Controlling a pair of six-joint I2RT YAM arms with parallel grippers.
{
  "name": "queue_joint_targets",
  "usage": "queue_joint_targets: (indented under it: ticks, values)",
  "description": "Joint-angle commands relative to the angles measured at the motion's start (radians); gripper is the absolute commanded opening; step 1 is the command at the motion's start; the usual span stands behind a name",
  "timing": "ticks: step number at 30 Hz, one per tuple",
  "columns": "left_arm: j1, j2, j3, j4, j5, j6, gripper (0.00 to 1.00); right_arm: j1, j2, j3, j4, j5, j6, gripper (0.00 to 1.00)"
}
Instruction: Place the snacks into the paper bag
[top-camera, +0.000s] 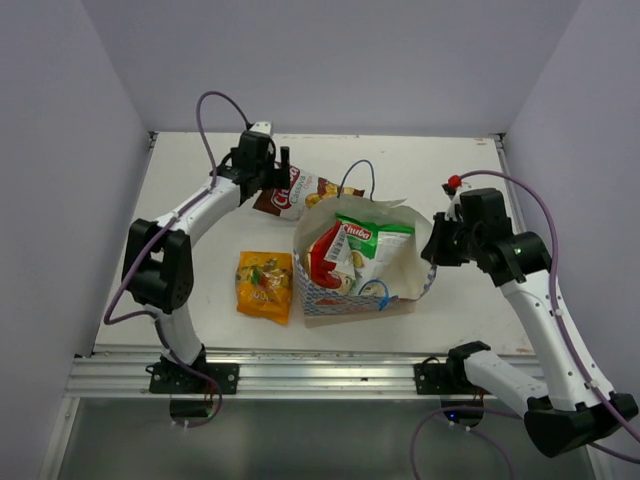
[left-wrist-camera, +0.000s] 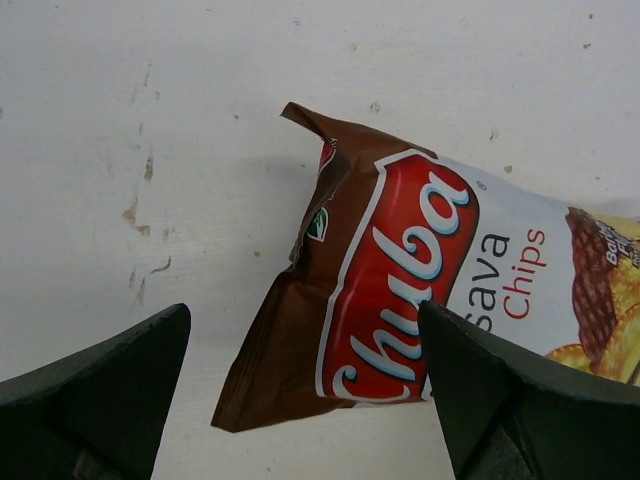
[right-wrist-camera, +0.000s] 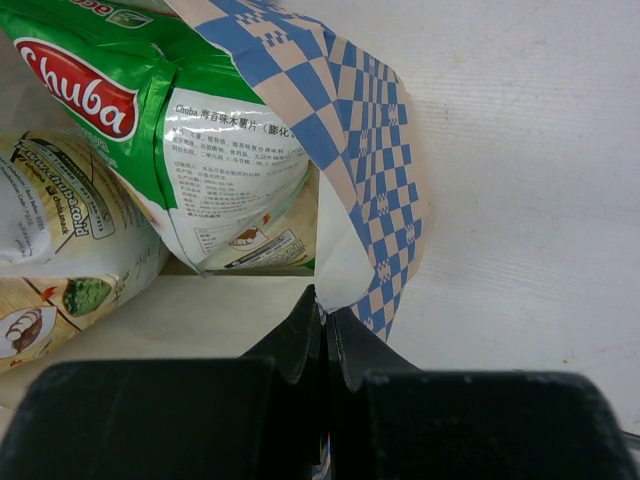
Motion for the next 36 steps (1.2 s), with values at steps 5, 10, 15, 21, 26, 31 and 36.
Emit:
queue_joint_targets:
  ticks: [5,10,15,21,26,31,36]
  values:
    - [0.040,0.135,-0.068,0.149,0.116,0.059,1.00,0.003,0.038,0.044,-0.005,-0.023,-0.023,0.00]
    - [0.051,0.149,-0.115,0.199,0.232,0.081,0.26,0.003,0.044,0.042,0.006,-0.037,-0.026,0.00]
    - [0.051,0.031,-0.135,0.198,0.177,0.052,0.00,0.003,0.054,0.029,0.021,-0.055,-0.026,0.00]
    - [0.051,-0.098,-0.137,0.155,0.076,0.096,0.00,0.003,0.051,0.015,0.033,-0.077,-0.023,0.00]
    - [0.062,-0.046,-0.118,0.129,0.037,0.103,0.70,0.003,0.039,0.012,0.029,-0.081,-0.022,0.00]
    - [0.077,0.107,-0.056,0.069,0.113,0.089,0.97,0.005,0.027,0.021,0.013,-0.074,-0.026,0.00]
    - [0.080,0.155,-0.069,0.118,0.156,0.107,0.98,0.003,0.024,0.030,0.005,-0.075,-0.028,0.00]
